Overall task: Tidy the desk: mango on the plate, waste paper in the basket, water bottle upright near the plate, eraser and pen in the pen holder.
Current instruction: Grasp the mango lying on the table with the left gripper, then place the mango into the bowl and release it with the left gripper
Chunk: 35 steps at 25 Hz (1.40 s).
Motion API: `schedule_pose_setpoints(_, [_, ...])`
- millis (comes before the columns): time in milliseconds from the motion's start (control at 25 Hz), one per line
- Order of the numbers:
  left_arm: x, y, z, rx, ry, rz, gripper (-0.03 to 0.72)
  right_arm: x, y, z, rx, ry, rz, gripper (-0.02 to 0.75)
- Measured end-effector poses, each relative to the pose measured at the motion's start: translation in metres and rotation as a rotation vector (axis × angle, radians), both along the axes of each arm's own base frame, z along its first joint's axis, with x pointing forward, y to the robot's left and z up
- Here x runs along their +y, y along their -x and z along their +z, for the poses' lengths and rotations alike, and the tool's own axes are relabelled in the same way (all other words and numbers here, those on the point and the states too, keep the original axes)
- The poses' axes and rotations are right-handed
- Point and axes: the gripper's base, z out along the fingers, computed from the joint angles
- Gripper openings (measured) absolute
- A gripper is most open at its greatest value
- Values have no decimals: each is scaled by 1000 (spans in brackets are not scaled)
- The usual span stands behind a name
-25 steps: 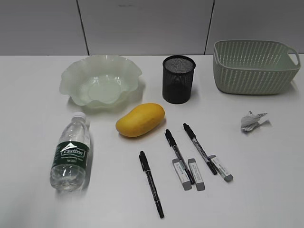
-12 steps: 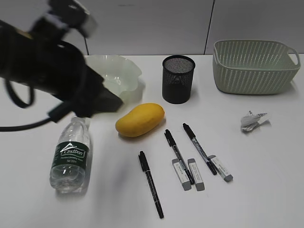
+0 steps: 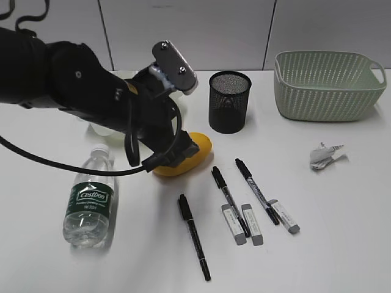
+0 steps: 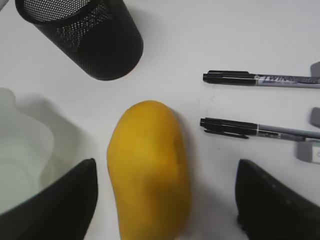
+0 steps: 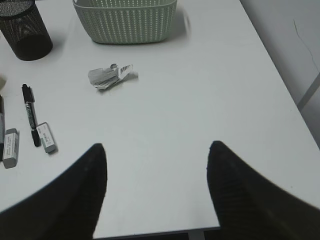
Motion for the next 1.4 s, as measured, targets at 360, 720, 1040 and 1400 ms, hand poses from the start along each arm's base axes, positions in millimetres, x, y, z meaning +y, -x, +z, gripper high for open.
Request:
schedule_pose_setpoints(360, [-7,-14,-42,-9,-55,3,651,0,0,0,0,-1,2,500])
schedule_pose_setpoints(720, [-15,-25,-66,3,-75,6,529,0,0,0,0,-3,2,500])
schedule_pose_setpoints(1040, [-12,-16,-38,45,-40,10,527,0,0,0,0,-3,2,500])
schedule_pose_setpoints(1400, [58,-67,52,-332,210,337,527,0,0,0,0,-4,3,500])
